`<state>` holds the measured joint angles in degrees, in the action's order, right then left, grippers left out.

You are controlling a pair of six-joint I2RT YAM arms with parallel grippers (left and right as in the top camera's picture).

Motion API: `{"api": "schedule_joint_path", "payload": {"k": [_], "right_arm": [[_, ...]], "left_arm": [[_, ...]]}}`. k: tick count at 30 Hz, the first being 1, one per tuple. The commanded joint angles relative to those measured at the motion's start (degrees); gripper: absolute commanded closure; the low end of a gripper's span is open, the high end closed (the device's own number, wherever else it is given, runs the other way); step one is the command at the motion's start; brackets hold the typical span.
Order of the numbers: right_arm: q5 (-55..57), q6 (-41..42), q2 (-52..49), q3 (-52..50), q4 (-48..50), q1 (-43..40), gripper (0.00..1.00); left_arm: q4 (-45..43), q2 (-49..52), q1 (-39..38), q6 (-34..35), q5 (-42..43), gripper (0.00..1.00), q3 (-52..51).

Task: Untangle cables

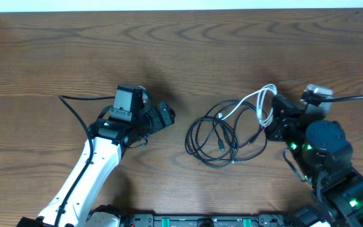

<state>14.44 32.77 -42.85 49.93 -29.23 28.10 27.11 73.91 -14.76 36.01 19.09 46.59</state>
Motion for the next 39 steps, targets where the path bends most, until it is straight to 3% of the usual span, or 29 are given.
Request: {"api": "schedule_joint_path", "payload": {"k": [1, 12, 19, 24, 31, 39], "right_arm": [[2.0, -1.7, 0.2, -0.1, 0.4, -3.8, 0.99], [1.4, -3.1, 0.2, -0.1, 1.2, -18.2, 0.99], [-21.7, -2.1, 0.1, -0.1, 0.2, -22.2, 0.99], [-28.4, -3.8, 0.1, -0.1, -9.2, -22.0, 0.99], [-27.9, -7.2, 0.1, -0.1, -27.7, -22.0, 0.99], [-24.2, -9.7, 0.1, -0.1, -35.8, -22.0, 0.99]], "left_arm": [[0.3, -0.6, 0.2, -0.4, -0.8, 0.02, 0.5], [0.3, -0.6, 0.2, -0.4, -0.8, 0.02, 0.5], [0.3, -0.6, 0.2, -0.4, -0.8, 0.02, 0.5], [0.3, -0.6, 0.2, -0.4, -0.8, 0.02, 0.5], [0.3, -0.6, 0.2, -0.4, -0.8, 0.02, 0.5], [0.3, -0.6, 0.2, -0.4, -0.8, 0.02, 0.5]]}}
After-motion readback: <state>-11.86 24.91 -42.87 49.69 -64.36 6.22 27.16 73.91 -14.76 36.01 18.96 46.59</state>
